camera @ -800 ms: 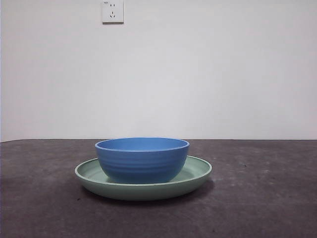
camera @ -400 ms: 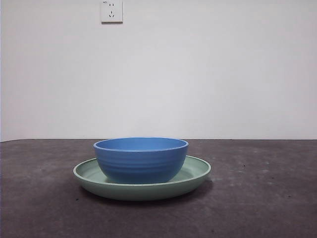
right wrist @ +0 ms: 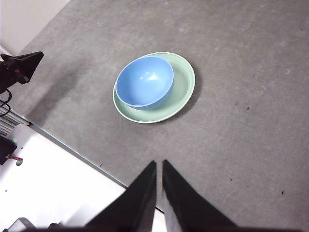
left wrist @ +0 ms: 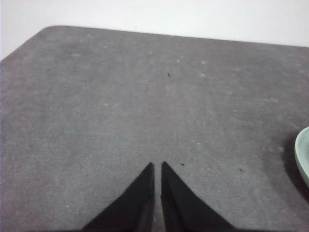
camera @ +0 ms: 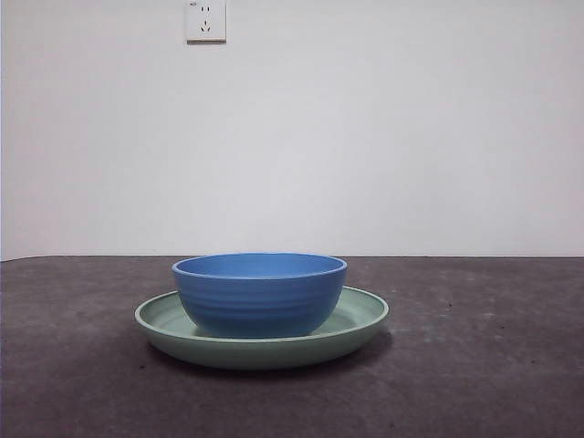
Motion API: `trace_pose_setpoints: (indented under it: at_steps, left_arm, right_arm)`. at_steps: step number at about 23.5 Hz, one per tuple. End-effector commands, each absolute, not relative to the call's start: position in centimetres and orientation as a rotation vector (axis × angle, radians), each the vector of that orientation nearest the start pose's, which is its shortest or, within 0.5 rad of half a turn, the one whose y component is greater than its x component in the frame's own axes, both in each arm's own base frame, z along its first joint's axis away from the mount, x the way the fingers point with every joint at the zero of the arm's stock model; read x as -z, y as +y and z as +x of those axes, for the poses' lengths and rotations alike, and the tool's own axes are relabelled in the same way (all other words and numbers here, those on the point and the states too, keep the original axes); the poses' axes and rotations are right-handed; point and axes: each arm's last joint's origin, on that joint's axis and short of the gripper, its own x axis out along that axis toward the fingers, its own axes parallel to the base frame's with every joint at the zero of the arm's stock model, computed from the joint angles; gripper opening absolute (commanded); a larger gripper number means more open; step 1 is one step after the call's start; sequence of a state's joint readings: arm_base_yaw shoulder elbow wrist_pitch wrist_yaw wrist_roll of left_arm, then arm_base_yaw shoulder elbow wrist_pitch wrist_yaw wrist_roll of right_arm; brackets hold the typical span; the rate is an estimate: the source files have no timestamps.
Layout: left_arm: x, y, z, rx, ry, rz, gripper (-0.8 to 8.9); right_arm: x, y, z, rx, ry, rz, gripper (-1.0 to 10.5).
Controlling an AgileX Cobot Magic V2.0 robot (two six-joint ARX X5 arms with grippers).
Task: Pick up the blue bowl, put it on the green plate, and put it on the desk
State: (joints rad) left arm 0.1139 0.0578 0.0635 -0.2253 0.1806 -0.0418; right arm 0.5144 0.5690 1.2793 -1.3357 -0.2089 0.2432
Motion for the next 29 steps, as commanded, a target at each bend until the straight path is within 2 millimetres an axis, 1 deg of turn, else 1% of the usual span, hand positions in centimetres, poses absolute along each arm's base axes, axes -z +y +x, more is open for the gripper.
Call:
trace_pose_setpoints:
  at_steps: [1, 4, 7, 11, 15, 18, 21, 25, 29]
  left_arm:
    - [-15.2, 0.6, 9.6, 0.059, 0.223, -0.06, 0.24]
    - [-14.9, 0.6, 9.6, 0.059, 0.224, -0.064, 0.24]
    - [-15.0, 0.6, 9.5, 0.06, 0.211, -0.053, 0.24]
    - [-15.0, 0.5, 9.5, 0.082, 0.202, 0.018, 0.24]
    - [-15.0, 0.0, 9.5, 0.142, 0.196, 0.102, 0.24]
    - [-15.0, -0.4, 9.5, 0.181, 0.192, 0.128, 0.24]
    - [-15.0, -0.6, 9.5, 0.194, 0.191, 0.115, 0.24]
    - [-14.8, -0.5, 9.6, 0.083, 0.195, -0.005, 0.24]
    - [-14.8, -0.4, 9.6, 0.048, 0.198, -0.007, 0.24]
  right_arm:
    - [-39.5, 1.4, 1.3, -0.612, 0.752, 0.129, 0.2]
    - [-39.5, 1.4, 1.3, -0.611, 0.751, 0.129, 0.2]
    - [-39.5, 1.4, 1.3, -0.611, 0.752, 0.128, 0.2]
    - [-39.5, 1.4, 1.3, -0.612, 0.752, 0.129, 0.2]
    - [-39.5, 1.4, 1.3, -0.611, 0.751, 0.129, 0.2]
    - [-39.5, 1.4, 1.3, -0.611, 0.752, 0.128, 0.2]
    - [-39.5, 1.4, 1.3, -0.611, 0.752, 0.128, 0.2]
    - [-39.5, 1.4, 1.3, -0.611, 0.752, 0.128, 0.2]
    - [-39.5, 1.4, 1.3, -0.611, 0.751, 0.129, 0.2]
